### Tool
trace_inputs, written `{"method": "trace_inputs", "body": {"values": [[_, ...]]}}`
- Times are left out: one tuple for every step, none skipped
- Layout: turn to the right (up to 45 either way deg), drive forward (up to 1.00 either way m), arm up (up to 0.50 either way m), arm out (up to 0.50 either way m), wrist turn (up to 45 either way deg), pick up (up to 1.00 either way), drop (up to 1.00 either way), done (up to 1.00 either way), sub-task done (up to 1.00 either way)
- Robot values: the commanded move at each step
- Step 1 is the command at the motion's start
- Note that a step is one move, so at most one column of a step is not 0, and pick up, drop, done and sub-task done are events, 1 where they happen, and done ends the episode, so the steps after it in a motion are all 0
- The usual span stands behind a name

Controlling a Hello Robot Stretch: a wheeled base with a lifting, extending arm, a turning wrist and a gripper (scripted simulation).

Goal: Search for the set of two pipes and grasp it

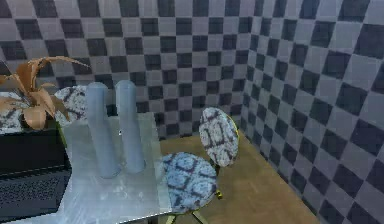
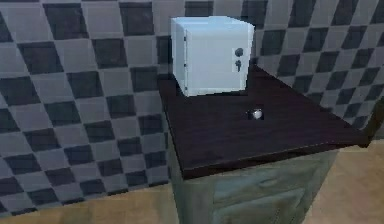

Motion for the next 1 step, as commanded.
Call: {"method": "trace_inputs", "body": {"values": [[0.0, 0.20, 0.00, 0.00, 0.0, 0.00, 0.00, 0.00, 0.00]]}}
